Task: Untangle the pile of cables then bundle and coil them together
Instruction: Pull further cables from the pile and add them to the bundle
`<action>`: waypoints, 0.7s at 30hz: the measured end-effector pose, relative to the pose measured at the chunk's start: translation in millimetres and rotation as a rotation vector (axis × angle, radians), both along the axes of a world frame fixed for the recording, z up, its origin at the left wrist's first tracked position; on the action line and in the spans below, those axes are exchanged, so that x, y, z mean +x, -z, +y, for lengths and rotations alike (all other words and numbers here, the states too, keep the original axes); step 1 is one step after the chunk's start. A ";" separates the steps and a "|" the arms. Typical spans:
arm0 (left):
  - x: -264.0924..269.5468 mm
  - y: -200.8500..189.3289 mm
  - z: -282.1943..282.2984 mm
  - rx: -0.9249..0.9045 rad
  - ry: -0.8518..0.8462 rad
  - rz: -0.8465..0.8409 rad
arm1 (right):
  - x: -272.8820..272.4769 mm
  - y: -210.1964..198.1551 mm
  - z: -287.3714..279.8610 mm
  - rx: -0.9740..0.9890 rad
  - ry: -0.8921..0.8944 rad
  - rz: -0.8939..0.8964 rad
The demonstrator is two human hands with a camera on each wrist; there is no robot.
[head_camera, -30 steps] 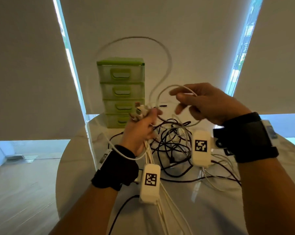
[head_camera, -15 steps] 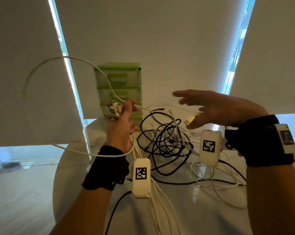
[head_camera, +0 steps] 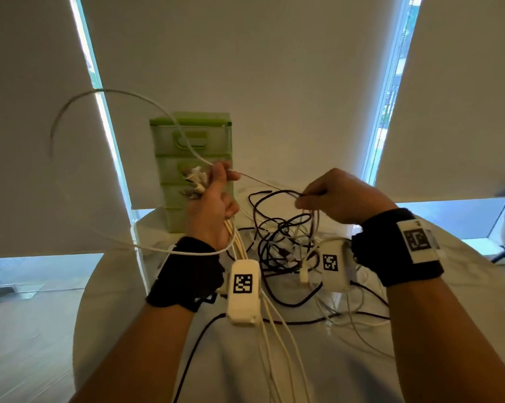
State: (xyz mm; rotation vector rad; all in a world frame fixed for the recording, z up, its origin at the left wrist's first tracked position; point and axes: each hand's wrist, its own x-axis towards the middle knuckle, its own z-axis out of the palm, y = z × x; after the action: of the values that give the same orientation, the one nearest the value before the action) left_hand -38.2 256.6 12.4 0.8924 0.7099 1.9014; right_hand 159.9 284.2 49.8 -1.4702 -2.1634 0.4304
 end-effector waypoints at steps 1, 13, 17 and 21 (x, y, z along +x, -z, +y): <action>-6.7 -0.9 2.3 0.001 -0.032 -0.067 | 13.8 -0.1 5.2 0.009 0.077 -0.004; -2.0 2.0 -0.9 0.045 -0.014 -0.077 | 6.3 -15.1 -15.8 -0.019 -0.159 0.136; -1.3 5.2 -1.9 0.095 0.036 -0.047 | -23.6 6.8 -6.7 0.039 -0.092 -0.004; 11.9 23.4 5.2 -0.053 0.103 0.173 | -30.6 7.3 -4.7 0.106 -0.063 0.103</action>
State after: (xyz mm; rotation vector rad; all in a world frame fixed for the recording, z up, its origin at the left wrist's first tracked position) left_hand -26.4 261.9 -11.0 1.0488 0.7977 1.7214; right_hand 129.3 279.6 42.5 -1.2977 -2.1216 0.3978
